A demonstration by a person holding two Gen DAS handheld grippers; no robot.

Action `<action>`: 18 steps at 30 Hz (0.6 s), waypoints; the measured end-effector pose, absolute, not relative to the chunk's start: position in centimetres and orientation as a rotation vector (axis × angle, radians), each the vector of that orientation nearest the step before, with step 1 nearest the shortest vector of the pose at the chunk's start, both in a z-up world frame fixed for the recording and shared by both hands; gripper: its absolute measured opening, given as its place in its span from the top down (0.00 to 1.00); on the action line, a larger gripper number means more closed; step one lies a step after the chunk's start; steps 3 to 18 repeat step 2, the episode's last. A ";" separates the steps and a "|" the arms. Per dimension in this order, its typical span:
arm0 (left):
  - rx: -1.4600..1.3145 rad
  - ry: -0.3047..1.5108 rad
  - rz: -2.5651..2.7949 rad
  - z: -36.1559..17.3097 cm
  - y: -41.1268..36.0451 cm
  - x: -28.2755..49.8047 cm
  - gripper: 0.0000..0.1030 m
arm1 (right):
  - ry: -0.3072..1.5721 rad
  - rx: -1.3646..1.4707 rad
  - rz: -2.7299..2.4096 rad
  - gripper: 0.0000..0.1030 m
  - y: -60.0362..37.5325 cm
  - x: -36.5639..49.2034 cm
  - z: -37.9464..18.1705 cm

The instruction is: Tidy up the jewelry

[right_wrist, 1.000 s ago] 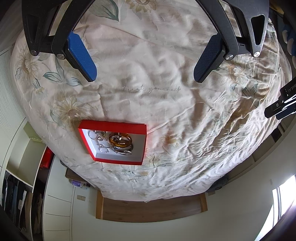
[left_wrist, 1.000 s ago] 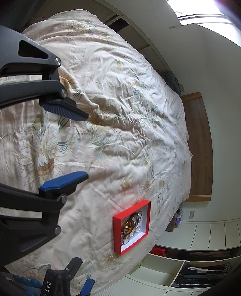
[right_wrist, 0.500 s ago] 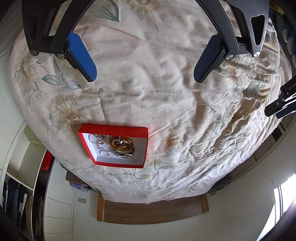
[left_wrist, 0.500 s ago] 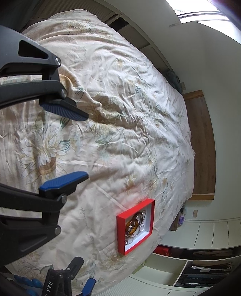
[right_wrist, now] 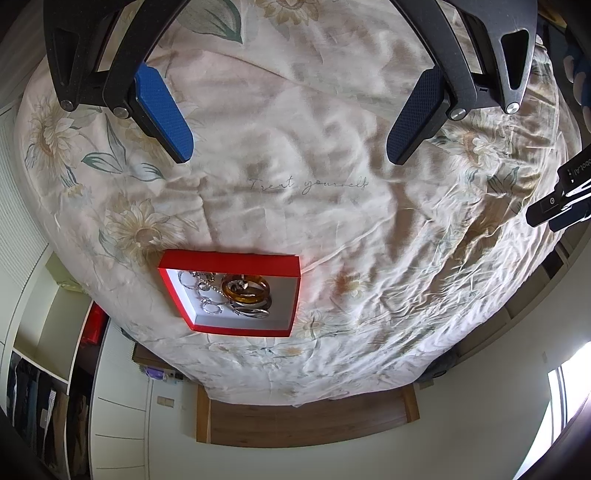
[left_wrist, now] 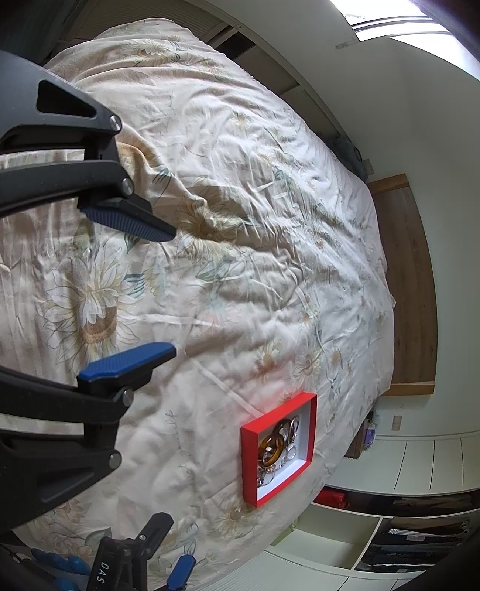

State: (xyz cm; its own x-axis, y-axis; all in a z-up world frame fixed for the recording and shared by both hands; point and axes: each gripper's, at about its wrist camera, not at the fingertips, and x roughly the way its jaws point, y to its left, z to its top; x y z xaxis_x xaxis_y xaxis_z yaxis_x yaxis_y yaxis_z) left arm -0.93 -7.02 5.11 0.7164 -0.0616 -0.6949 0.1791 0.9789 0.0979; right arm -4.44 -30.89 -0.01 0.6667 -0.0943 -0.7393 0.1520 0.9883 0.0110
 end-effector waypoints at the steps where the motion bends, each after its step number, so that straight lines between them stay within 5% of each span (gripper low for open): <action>1: 0.164 0.764 -0.135 5.1 -7.1 -1.0 0.47 | 0.831 0.074 -0.140 0.00 -30.8 -4.5 -0.1; 18: 0.165 0.766 -0.136 5.0 -7.0 -1.2 0.47 | 0.831 0.074 -0.141 0.00 -30.9 -4.5 -0.1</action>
